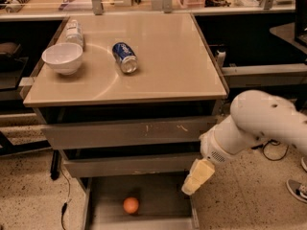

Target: Pick orange from bottom drawer and place on counter

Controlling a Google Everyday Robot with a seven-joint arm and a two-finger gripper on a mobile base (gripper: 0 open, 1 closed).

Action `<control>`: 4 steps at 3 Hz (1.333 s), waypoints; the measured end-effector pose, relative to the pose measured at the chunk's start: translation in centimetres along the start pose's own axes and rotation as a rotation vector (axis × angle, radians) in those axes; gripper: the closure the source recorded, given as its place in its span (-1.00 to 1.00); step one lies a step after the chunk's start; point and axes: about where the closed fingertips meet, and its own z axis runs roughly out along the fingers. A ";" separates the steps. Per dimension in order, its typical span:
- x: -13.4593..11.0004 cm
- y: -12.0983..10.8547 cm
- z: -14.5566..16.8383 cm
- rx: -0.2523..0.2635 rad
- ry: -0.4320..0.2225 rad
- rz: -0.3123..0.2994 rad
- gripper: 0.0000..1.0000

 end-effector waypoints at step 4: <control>2.3 -1.5 6.6 -0.016 -0.048 0.053 -1.00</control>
Offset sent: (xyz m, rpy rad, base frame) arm 0.0117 0.0010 0.0002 0.0099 -0.0408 -0.0184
